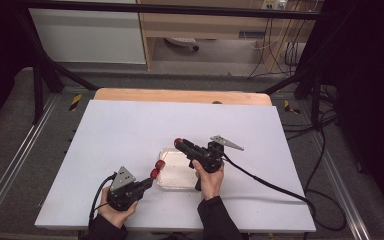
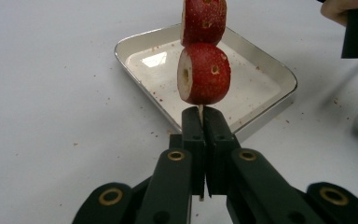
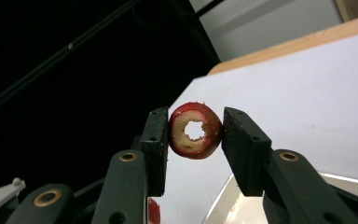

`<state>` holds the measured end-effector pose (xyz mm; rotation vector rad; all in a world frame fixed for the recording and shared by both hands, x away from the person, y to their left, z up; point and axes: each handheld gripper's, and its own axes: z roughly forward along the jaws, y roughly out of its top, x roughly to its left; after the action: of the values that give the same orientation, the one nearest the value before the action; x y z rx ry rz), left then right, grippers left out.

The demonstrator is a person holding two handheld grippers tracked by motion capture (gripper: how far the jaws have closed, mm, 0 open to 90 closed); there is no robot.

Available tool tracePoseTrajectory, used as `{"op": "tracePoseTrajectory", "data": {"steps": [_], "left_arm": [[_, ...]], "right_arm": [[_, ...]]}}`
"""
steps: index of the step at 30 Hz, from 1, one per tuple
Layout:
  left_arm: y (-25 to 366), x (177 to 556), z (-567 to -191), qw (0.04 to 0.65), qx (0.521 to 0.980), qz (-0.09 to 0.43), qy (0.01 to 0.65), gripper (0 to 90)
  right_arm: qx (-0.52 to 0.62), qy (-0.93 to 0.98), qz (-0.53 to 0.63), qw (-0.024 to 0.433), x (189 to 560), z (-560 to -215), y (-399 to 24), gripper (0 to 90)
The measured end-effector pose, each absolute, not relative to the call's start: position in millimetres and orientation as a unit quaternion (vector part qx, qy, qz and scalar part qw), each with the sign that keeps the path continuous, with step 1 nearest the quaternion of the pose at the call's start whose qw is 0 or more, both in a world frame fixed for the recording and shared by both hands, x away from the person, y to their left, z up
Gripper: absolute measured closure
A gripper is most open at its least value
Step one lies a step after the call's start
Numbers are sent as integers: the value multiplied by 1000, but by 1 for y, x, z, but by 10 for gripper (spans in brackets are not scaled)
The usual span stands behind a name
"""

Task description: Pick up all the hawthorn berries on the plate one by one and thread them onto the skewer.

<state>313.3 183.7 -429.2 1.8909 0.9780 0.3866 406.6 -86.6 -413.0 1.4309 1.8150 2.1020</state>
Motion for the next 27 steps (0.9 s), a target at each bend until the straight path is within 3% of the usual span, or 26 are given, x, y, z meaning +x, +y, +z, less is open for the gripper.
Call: {"op": "tracePoseTrajectory", "data": {"steps": [27], "left_arm": [[167, 319, -419, 478, 767, 162, 397, 881]], "right_arm": [[451, 526, 721, -2, 408, -413, -86, 623]]}}
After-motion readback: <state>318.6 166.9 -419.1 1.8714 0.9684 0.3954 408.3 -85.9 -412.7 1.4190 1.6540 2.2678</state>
